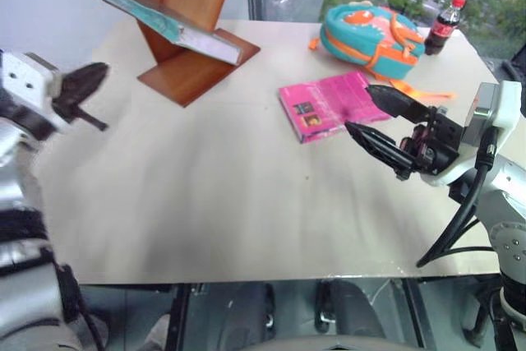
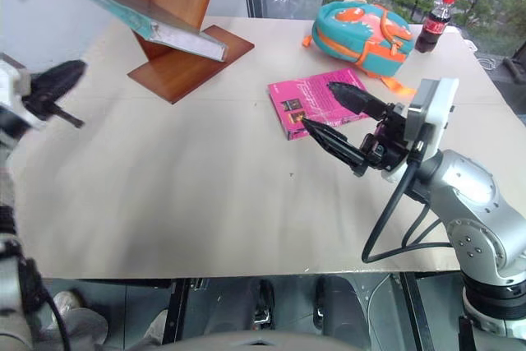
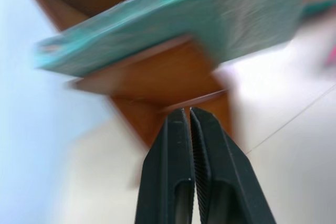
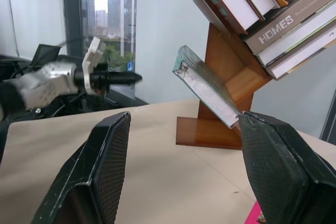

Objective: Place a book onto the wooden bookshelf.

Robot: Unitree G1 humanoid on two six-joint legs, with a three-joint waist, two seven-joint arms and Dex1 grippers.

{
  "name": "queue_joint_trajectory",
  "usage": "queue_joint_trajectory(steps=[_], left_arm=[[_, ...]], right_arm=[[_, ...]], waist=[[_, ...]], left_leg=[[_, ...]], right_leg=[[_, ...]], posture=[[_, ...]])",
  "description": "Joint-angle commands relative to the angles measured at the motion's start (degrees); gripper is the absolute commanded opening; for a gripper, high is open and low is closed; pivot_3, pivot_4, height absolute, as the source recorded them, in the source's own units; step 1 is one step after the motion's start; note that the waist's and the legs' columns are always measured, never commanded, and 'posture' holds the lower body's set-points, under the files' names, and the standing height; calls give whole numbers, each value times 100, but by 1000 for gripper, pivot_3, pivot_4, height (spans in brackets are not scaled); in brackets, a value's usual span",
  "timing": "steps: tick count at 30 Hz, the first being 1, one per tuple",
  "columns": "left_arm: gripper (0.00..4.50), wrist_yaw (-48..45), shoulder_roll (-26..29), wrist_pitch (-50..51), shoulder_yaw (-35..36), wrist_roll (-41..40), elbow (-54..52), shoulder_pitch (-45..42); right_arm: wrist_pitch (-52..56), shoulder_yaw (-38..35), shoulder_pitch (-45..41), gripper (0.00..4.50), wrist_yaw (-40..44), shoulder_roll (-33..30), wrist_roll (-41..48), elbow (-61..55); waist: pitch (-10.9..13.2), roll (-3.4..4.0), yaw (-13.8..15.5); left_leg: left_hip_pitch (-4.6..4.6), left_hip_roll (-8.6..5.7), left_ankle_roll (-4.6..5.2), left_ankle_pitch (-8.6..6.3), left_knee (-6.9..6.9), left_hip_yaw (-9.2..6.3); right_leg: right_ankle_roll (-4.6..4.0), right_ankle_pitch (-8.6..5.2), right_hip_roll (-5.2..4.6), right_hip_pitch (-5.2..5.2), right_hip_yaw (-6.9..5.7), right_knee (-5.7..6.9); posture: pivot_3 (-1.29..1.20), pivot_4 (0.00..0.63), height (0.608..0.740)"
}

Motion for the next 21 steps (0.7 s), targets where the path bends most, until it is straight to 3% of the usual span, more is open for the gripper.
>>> queue_joint_trajectory(steps=[1, 5, 10, 16, 21], left_arm=[[106, 502, -346, 1273, -112, -914, -1710, 242], [106, 1432, -1280, 1618, -621, -651, -2075, -334], [106, 2621, -2074, 959, -719, 369, -1093, -1455], [106, 3285, -2199, 331, -326, 841, -213, -1948], [106, 2763, -2182, 510, -430, 594, -610, -1581]], right_arm=[[-4, -227, 40, 3362, -38, -107, 56, -229], [-37, -228, 178, 3362, -124, -148, -63, -391], [-49, -265, 261, 3362, -282, -153, -150, -588], [-23, -299, 304, 3362, -394, -181, -155, -674], [-13, -267, 276, 3362, -440, -200, -138, -648]], waist=[[0, 0, 7], [0, 7, 70], [-1, 5, 53], [-1, 7, 18], [-2, 7, 25]], left_leg=[[2, 0, 0, 0, 0, -2], [17, 2, -4, 2, -1, -18], [22, -7, -4, 3, 2, -21], [30, 1, -5, 3, -6, -9], [26, 0, -4, 3, -5, -7]], right_leg=[[0, 0, 0, 1, 0, 1], [-3, 0, 9, 22, -7, 3], [-9, 7, 11, 31, -25, 0], [-13, 9, 23, 27, -15, -3], [-12, 9, 19, 26, -16, -5]], posture=[[0, 150, 740], [0, 150, 740], [0, 150, 740], [0, 150, 740], [0, 150, 740]])
